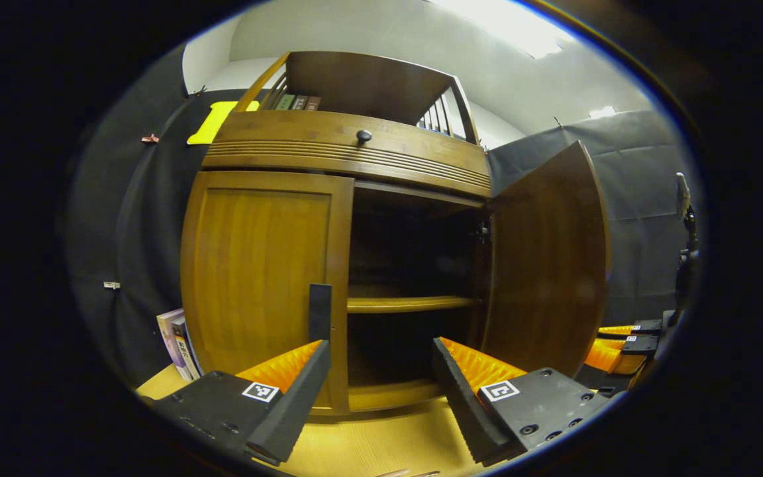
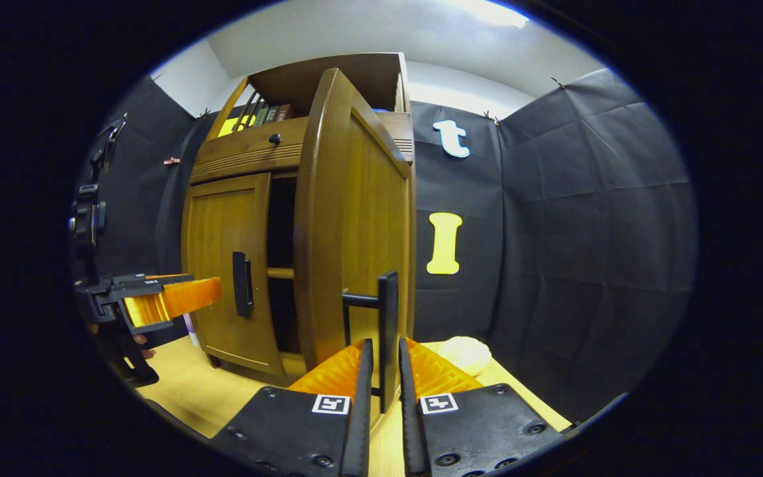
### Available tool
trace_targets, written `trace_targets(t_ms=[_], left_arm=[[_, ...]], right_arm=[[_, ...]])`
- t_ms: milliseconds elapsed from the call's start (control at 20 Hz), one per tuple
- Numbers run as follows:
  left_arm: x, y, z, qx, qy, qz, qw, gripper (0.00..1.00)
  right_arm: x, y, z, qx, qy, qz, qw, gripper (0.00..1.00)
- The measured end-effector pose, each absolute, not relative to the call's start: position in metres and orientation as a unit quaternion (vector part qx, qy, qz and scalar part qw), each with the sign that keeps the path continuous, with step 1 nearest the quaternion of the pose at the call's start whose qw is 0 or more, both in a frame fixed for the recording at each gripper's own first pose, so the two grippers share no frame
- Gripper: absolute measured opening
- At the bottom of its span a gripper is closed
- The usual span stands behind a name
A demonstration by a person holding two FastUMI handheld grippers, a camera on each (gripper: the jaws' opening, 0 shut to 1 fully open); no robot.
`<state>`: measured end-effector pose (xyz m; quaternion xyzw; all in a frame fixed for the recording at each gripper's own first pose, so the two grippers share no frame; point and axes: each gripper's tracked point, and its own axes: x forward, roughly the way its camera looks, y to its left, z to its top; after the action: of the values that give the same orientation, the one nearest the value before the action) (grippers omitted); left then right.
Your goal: Open the right door of the double-door shoe cabinet with the right hand, and open the left door with the left hand.
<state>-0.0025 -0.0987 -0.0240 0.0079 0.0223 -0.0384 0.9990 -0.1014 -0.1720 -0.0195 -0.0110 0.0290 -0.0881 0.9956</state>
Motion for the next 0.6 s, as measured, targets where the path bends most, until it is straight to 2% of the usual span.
trace_targets(t_ms=[100, 150, 300, 400, 600], left_arm=[[0.002, -0.112, -0.024, 0.012, 0.022, -0.043, 0.999, 0.95], [0.003, -0.119, -0.024, 0.012, 0.021, -0.046, 0.999, 0.95], [0.008, -0.131, -0.021, 0.010, 0.015, -0.045, 0.999, 0.95], [0.012, -0.131, -0.018, 0.012, 0.010, -0.030, 0.999, 0.95], [0.019, -0.122, -0.016, 0.014, 0.003, 0.004, 1.000, 0.95]], right_arm=[[-0.107, -0.192, -0.013, -0.007, 0.022, -0.098, 0.995, 0.10], [-0.112, -0.200, -0.012, -0.004, 0.020, -0.097, 0.995, 0.19], [-0.123, -0.226, -0.006, -0.015, 0.010, -0.108, 0.994, 0.19], [-0.126, -0.249, -0.001, -0.039, 0.001, -0.131, 0.991, 0.19], [-0.127, -0.276, 0.003, -0.024, -0.002, -0.137, 0.990, 0.19]])
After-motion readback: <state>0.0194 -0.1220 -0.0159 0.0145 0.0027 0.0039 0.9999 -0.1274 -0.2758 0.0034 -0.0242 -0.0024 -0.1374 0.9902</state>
